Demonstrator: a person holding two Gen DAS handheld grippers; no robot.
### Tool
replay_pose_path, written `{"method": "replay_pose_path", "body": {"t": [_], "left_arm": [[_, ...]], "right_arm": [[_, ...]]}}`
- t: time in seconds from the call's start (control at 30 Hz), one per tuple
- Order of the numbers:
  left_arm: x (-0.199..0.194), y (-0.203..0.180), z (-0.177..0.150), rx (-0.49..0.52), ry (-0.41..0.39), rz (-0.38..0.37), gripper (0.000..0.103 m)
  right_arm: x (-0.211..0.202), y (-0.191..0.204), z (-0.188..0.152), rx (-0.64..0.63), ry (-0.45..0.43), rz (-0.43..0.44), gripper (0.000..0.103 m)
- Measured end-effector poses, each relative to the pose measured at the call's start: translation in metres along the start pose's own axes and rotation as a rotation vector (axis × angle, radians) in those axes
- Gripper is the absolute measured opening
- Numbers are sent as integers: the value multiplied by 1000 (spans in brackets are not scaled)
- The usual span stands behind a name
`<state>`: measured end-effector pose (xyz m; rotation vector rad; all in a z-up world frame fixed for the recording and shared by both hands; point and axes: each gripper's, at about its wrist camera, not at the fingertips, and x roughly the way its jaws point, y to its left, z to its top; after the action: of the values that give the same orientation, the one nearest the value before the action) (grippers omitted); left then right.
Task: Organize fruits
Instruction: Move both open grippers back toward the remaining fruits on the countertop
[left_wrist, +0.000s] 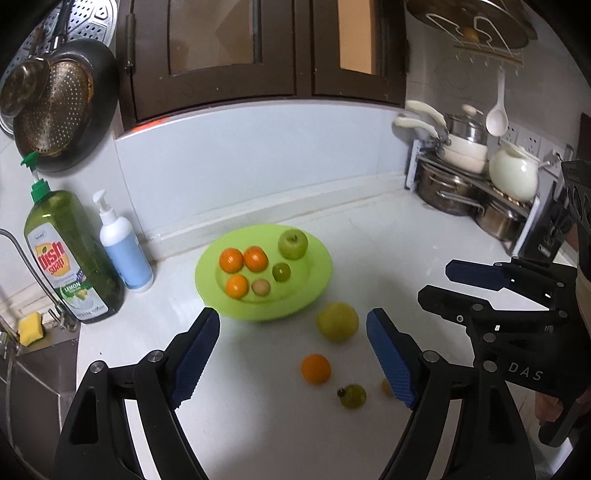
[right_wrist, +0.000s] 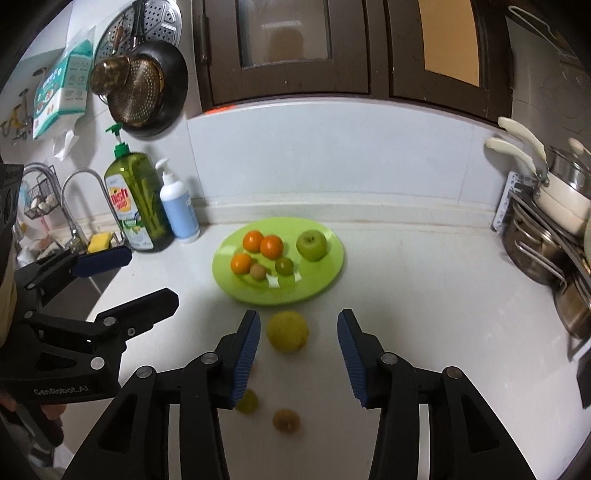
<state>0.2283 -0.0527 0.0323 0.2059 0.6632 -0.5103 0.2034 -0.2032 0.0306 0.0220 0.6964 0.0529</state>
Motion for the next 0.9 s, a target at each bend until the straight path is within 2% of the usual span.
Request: {"method": "replay_pose_path", "body": {"t": [0.23,0.47,0.9], "left_arm": [[3,-12,-24,64,18,-38,81],[17,-20,-44,122,51,-74,73],[62,-21,-71,150,176,-228,57]], "right_arm": [[3,-1,-30,17,59,-12,45],[14,2,-57,10,128,-7,44],[50,8,-82,10,251,18,44]]}}
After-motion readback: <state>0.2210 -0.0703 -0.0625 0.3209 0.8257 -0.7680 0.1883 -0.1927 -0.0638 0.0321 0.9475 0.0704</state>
